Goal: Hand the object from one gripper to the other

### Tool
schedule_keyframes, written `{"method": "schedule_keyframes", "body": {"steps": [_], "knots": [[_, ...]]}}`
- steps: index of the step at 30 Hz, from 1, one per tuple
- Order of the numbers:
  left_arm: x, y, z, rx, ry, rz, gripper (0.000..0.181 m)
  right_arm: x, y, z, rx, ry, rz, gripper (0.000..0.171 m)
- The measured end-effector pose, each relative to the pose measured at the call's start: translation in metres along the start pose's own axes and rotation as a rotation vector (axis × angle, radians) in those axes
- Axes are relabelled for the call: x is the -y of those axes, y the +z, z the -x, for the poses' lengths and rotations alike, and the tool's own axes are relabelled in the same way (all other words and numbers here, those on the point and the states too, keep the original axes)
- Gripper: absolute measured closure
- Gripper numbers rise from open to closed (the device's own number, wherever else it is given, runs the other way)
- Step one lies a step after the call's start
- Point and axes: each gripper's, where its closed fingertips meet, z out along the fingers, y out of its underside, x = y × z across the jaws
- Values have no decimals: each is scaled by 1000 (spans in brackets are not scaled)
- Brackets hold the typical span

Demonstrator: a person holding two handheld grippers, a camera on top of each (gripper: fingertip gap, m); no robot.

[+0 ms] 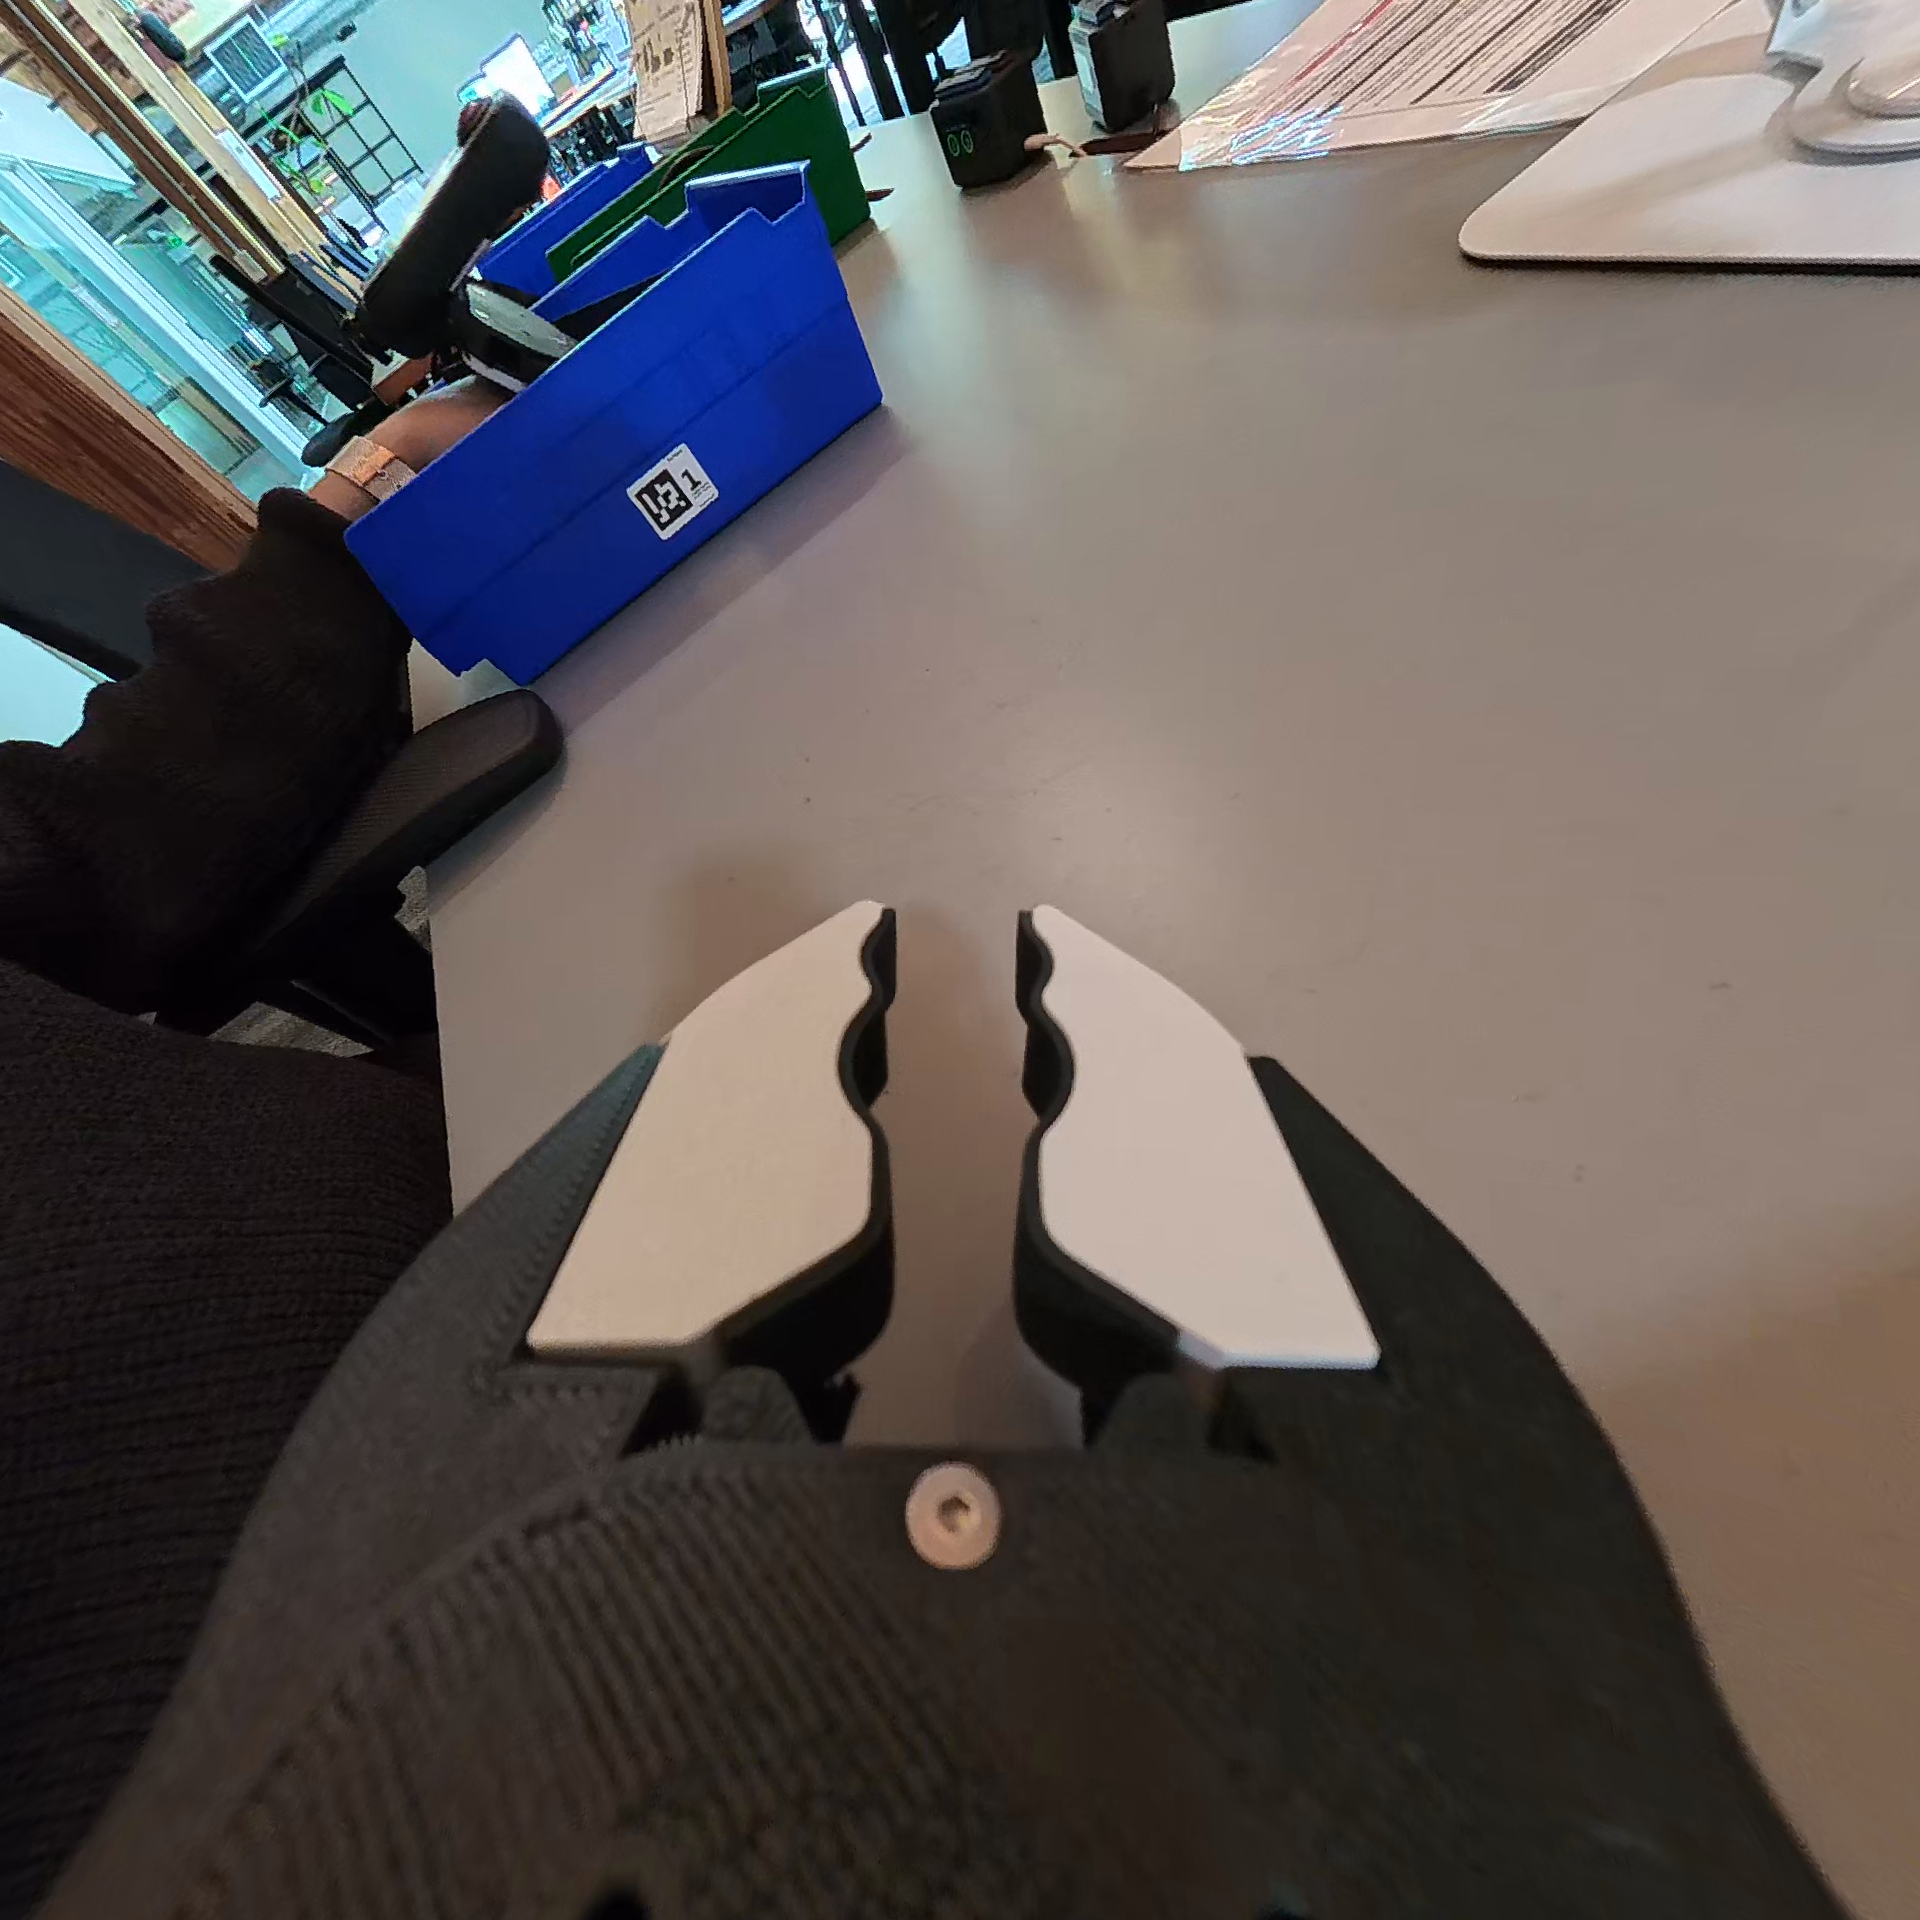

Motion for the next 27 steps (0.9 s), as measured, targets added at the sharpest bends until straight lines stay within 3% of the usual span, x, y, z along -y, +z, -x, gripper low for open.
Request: {"method": "schedule_keyframes", "body": {"steps": [6,15,20,25,27], "knots": [[2,-6,10,46,5,-13,166,1,0,1,5,2,0,149],[52,-79,46,10,-246,-444,169,0,1,1,14,15,0,149],[89,-125,26,-225,-346,-717,171,0,1,0,11,20,0,149],[105,-139,8,-263,-330,-775,171,0,2,-2,2,15,4,149],[116,-150,-11,-354,-323,-827,171,1,2,-4,-18,3,-3,150]]}}
